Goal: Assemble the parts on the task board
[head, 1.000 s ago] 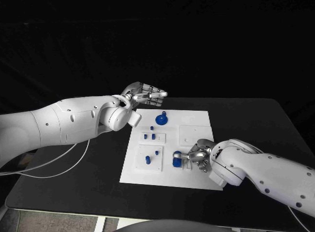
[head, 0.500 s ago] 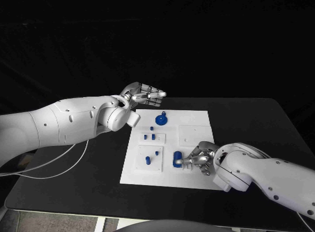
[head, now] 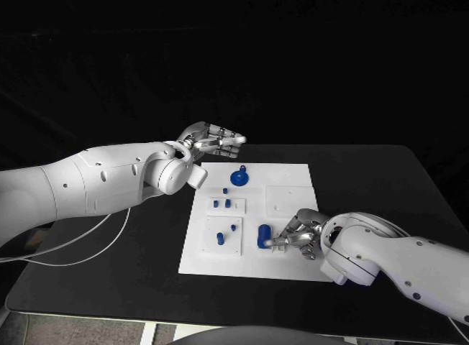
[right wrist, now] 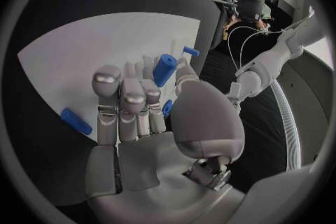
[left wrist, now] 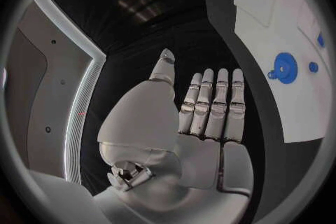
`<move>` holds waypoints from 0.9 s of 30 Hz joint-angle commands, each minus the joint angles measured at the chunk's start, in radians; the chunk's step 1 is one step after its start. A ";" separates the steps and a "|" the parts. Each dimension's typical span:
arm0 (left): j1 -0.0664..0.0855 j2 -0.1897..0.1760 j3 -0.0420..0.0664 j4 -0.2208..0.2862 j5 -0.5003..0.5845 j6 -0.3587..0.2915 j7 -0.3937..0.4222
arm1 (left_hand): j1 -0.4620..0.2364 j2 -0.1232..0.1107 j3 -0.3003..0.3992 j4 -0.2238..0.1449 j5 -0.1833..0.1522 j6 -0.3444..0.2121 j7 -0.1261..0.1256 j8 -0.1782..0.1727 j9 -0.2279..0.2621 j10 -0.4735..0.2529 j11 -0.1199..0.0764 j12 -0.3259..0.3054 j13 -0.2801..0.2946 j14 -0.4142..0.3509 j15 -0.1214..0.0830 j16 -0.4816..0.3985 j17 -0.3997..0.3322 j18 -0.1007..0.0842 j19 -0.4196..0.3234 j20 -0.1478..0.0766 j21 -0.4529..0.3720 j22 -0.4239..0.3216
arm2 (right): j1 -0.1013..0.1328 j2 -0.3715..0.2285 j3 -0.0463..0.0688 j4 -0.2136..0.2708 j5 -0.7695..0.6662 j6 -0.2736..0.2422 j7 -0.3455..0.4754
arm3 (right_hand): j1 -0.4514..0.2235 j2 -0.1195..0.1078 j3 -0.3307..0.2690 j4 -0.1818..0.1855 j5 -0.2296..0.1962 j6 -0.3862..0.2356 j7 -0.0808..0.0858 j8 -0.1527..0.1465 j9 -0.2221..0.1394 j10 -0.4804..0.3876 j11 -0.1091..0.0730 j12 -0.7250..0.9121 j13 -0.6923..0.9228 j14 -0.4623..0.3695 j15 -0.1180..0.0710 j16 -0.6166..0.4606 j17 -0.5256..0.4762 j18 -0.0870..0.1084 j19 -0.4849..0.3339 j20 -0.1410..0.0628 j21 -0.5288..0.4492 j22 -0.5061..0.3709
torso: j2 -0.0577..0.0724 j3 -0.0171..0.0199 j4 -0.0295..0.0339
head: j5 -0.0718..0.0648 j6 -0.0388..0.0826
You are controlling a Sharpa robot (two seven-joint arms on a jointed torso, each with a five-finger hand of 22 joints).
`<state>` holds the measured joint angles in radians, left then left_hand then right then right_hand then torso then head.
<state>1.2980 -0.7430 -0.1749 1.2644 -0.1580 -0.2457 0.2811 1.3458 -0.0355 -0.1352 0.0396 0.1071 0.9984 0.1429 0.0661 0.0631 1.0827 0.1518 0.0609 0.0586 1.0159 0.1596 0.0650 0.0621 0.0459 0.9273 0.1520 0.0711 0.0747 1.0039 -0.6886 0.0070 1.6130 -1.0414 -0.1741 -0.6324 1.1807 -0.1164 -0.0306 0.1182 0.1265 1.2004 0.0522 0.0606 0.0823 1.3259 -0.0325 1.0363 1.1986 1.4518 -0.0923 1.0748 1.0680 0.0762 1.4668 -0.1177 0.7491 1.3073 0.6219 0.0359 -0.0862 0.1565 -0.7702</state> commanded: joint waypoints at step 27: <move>0.001 -0.004 0.001 0.003 0.006 0.020 -0.003 | -0.012 0.001 -0.002 0.009 0.001 -0.001 0.010 0.000 -0.001 -0.006 0.000 0.001 0.000 -0.002 0.006 -0.005 -0.001 0.009 0.004 0.001 0.003 -0.002 | -0.003 0.006 0.000 -0.019 -0.059 -0.016 -0.034 | -0.087 0.035 0.298 -0.155 0.215 0.033 -0.014 0.004 -0.008 0.021 -0.014 0.001 -0.001 0.003 -0.013 0.012 0.011 -0.010 0.056 -0.009 0.032 0.083 | 0.000 0.0001 0.0002 | 0.001 -0.007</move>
<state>1.2980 -0.7464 -0.1749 1.2647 -0.1580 -0.2407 0.2750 1.3419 -0.0316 -0.1385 0.0429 0.1071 0.9950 0.1463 0.0661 0.0632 1.0827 0.1519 0.0609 0.0587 1.0161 0.1595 0.0650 0.0621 0.0459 0.9273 0.1519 0.0711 0.0748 1.0028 -0.6809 0.0072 1.5908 -1.0928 -0.1933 -0.6629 1.1038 -0.0759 0.2656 -0.0317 0.3345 1.2288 0.0407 0.0607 0.0738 1.3438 -0.0502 1.0363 1.1976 1.4532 -0.0978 1.0826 1.0778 0.0762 1.4668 -0.1177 0.7760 1.3079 0.6219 0.0355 -0.0856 0.1575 -0.7767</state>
